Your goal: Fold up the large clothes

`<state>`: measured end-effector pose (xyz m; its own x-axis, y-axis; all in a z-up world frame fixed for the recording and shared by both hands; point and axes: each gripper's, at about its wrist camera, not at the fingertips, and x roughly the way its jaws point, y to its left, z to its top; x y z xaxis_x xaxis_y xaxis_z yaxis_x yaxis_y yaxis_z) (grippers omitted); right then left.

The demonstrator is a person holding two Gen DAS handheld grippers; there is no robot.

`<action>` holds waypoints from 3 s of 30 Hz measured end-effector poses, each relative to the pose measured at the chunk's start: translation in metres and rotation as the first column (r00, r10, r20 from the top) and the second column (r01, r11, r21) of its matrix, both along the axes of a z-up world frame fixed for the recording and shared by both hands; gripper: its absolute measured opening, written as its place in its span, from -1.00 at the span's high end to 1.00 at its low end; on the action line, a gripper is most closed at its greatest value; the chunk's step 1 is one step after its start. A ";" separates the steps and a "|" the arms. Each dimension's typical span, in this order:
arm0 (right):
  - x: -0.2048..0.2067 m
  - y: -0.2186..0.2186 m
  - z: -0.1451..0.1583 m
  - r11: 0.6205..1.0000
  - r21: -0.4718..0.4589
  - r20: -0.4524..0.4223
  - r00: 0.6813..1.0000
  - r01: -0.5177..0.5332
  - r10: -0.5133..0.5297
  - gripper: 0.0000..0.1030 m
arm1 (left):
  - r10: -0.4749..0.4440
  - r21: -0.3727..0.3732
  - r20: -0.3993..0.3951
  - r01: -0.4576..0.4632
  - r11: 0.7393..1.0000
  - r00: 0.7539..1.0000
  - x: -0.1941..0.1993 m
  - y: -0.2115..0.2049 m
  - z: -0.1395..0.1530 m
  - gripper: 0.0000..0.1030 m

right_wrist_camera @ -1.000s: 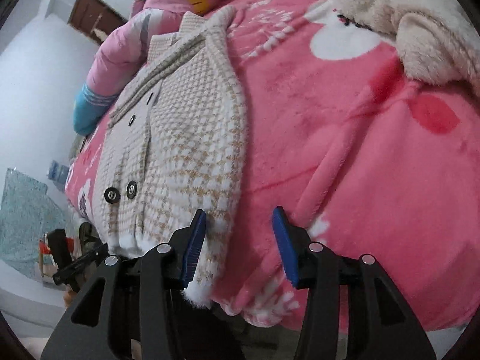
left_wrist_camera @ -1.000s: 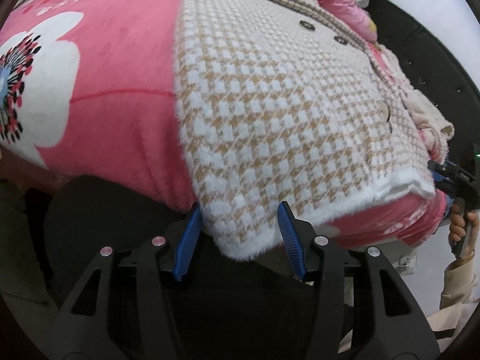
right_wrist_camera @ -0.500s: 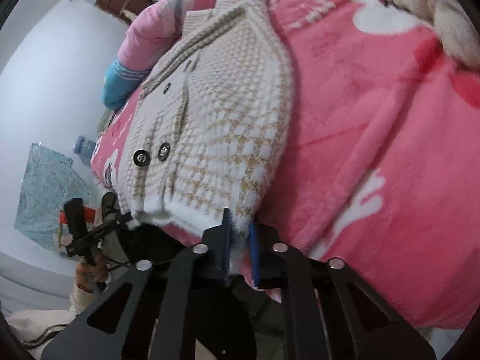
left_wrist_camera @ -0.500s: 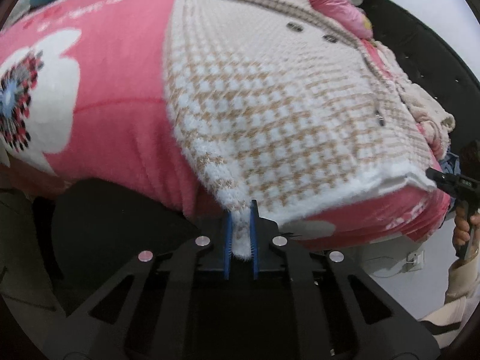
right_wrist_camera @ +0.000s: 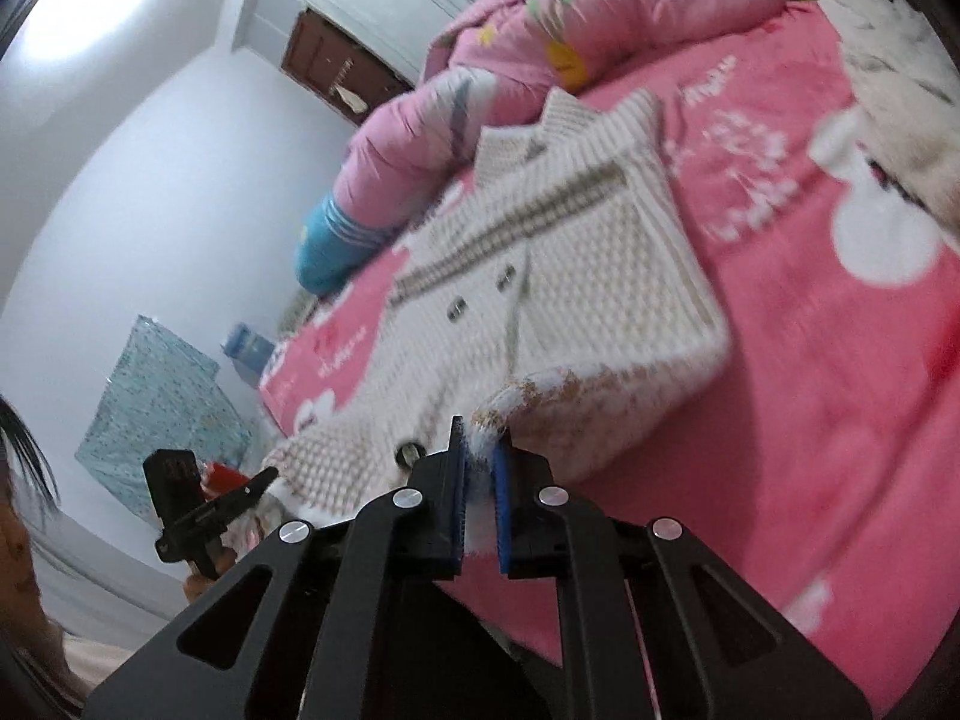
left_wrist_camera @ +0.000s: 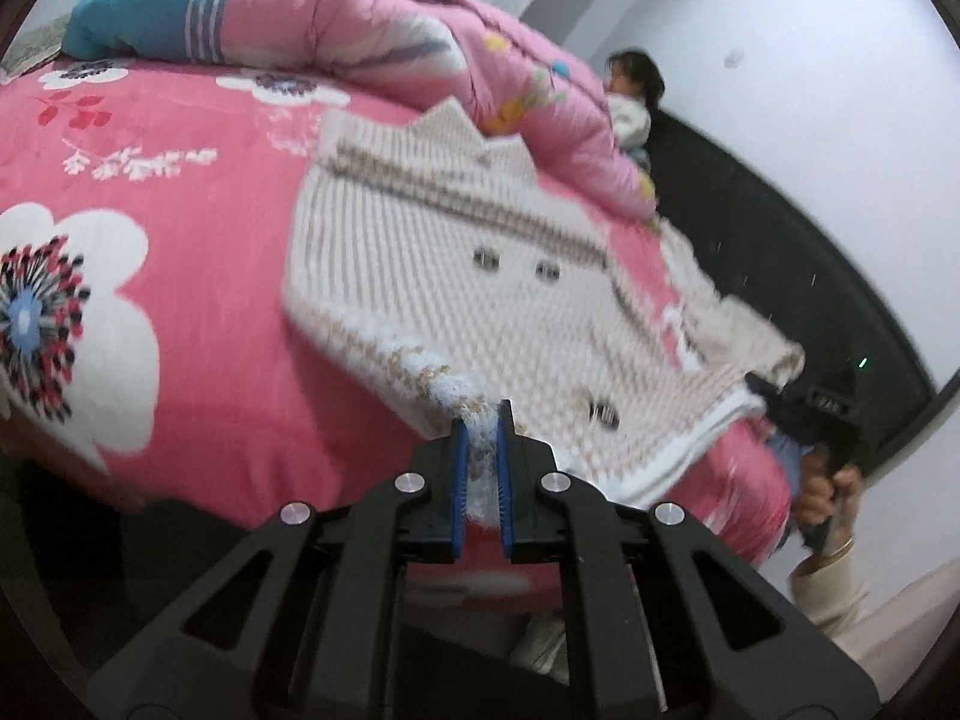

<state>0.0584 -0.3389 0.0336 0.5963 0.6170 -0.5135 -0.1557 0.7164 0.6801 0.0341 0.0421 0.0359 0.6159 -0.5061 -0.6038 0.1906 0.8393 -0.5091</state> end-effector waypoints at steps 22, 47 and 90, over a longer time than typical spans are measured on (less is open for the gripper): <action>0.170 -0.029 -0.052 0.952 0.017 -0.108 0.947 0.306 -0.302 -0.07 | 0.110 -0.078 -0.125 -0.120 0.990 0.986 0.177 0.057 -0.058 0.72; 0.156 0.097 -0.029 0.837 -0.545 0.014 0.997 -0.052 0.071 -0.15 | 0.008 0.163 0.014 -0.010 0.987 1.000 0.141 -0.002 -0.034 -0.14; 0.071 -0.008 -0.089 0.987 -0.069 -0.289 0.944 0.145 -0.159 -0.17 | 0.047 -0.163 -0.154 -0.072 0.984 0.987 0.098 0.017 -0.101 -0.14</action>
<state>0.1294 -0.3469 -0.0554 0.5003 0.5025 -0.7051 0.1588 0.7473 0.6453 0.1321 0.0595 -0.0655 0.5578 -0.5726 -0.6008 0.0543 0.7475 -0.6620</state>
